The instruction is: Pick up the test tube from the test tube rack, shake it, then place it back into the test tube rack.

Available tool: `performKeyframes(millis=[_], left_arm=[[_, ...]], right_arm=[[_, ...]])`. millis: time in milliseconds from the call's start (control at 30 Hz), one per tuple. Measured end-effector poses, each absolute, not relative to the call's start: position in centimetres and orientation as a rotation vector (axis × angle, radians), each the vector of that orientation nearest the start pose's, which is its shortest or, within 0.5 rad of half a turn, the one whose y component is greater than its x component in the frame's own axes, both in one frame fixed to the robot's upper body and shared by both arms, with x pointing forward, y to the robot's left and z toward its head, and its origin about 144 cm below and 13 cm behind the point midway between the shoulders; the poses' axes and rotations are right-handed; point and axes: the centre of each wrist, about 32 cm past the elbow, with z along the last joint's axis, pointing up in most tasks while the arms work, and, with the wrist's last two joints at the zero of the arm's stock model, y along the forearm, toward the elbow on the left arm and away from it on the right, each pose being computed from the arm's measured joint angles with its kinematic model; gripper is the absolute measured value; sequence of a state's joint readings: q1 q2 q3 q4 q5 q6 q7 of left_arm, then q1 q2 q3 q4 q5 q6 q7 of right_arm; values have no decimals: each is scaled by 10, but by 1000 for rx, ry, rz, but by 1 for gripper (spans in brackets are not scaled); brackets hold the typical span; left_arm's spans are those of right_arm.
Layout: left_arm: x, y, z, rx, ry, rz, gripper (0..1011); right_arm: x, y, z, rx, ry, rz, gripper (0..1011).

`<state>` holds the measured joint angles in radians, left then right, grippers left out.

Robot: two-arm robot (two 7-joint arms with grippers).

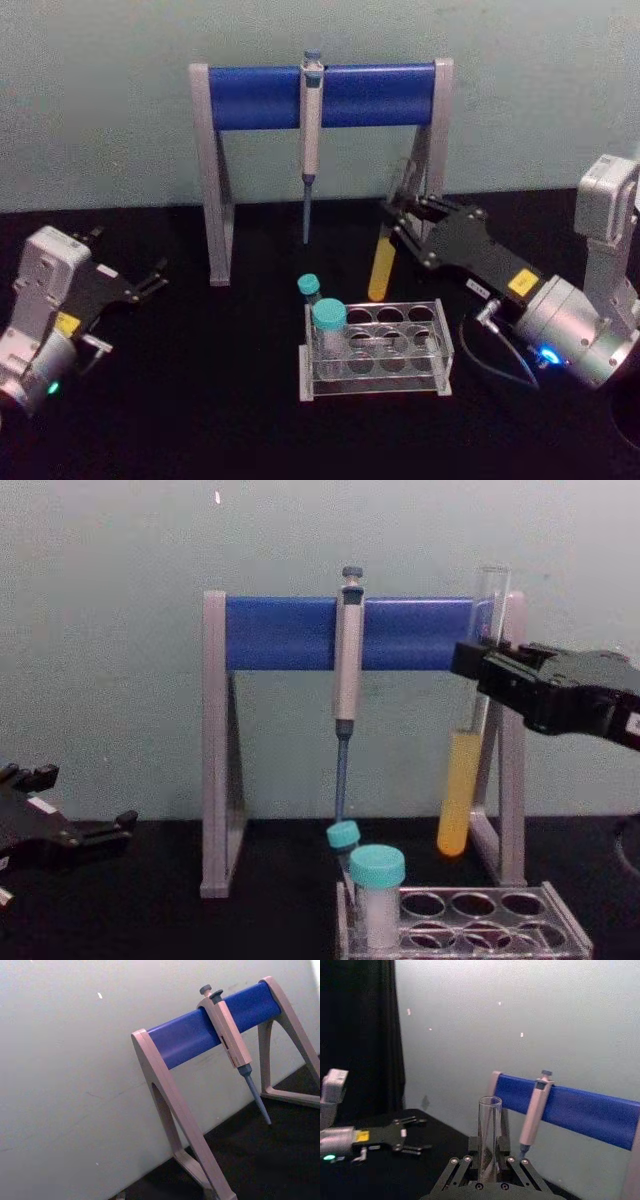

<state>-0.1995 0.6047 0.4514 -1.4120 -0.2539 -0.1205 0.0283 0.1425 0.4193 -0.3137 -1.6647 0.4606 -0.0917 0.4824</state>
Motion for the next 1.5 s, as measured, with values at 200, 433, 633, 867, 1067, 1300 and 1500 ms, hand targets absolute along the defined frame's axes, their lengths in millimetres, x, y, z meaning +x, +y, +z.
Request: performKeyframes(millis=[200,433,633,867,1067,1300,1500], left_arm=[[489,310,1140,304,-285,1248,1001],[489,310,1140,304,-285,1248,1001],[489,310,1140,304,-285,1248,1001],[489,310,1140,304,-285,1248,1001],[489,310,1140,305,-285,1248,1001],[489,310,1140,304,-285,1248,1001],[489,310,1140,304,-285,1248,1001]], right_arm=[[475,-249,1198,121,-123,-705,233],[472,-252,1193,107,-110,-657,233],[470,-254,1189,98,-101,-635,233],[471,-254,1183,87,-91,-630,233],[473,-254,1179,84,-87,-636,233],[476,-252,1176,84,-88,-640,233],[478,-250,1173,79,-86,-641,233]])
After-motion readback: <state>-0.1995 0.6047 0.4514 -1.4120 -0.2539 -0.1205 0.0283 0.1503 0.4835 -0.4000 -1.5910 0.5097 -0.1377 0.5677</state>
